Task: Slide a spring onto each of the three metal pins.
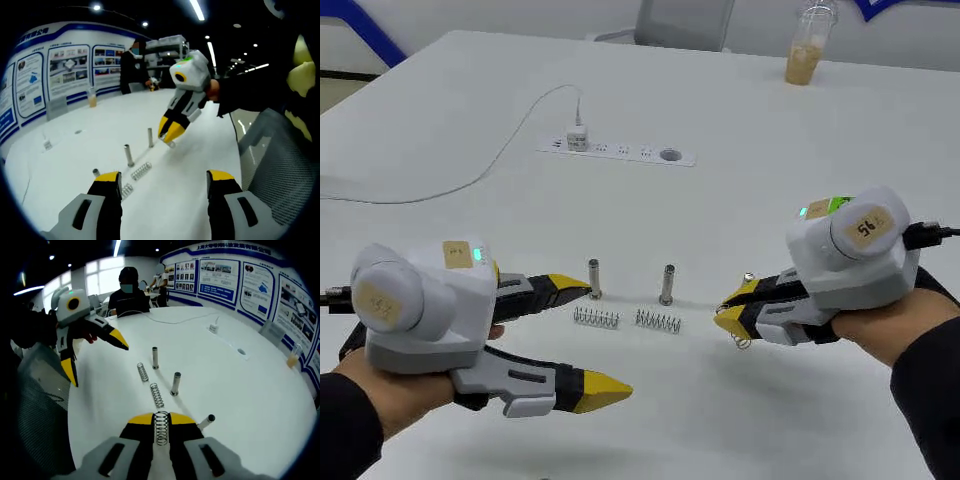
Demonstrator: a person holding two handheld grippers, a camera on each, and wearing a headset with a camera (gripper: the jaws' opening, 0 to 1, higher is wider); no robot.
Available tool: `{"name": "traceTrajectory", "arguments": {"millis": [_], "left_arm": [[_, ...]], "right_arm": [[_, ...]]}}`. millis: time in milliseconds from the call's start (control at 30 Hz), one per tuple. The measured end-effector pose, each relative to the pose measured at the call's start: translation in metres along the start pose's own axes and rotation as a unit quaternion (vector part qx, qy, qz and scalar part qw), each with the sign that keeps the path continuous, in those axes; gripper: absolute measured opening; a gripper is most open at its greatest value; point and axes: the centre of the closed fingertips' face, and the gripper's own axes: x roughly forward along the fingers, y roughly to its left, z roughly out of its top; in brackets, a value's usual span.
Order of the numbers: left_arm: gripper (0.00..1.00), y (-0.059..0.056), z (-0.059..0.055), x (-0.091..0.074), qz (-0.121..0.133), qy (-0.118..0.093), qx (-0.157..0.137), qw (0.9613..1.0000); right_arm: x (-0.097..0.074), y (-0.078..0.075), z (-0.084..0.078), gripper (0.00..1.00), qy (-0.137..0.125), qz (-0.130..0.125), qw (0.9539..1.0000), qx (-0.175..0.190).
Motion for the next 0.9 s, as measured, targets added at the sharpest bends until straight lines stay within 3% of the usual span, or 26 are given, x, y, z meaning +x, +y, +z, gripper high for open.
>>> {"name": "traceTrajectory", "arguments": {"millis": [233, 433, 733, 900], "left_arm": [[0.67, -0.007, 0.004, 0.018, -0.024, 0.000, -0.003, 0.9997], [0.62, -0.010, 0.004, 0.035, -0.043, -0.006, -0.034, 0.9985], [0.54, -0.011, 0.010, 0.048, -0.051, -0.021, -0.058, 0.9968], [0.48, -0.011, 0.019, 0.053, -0.049, -0.039, -0.075, 0.9952]], "right_arm": [[-0.002, 0.008, 0.017, 0.12, -0.032, 0.009, 0.9994, 0.005], [-0.003, 0.016, 0.030, 0.12, -0.055, 0.019, 0.9982, 0.010], [-0.004, 0.028, 0.045, 0.12, -0.082, 0.034, 0.9958, 0.020], [-0.005, 0.034, 0.052, 0.12, -0.093, 0.039, 0.9947, 0.021]]}}
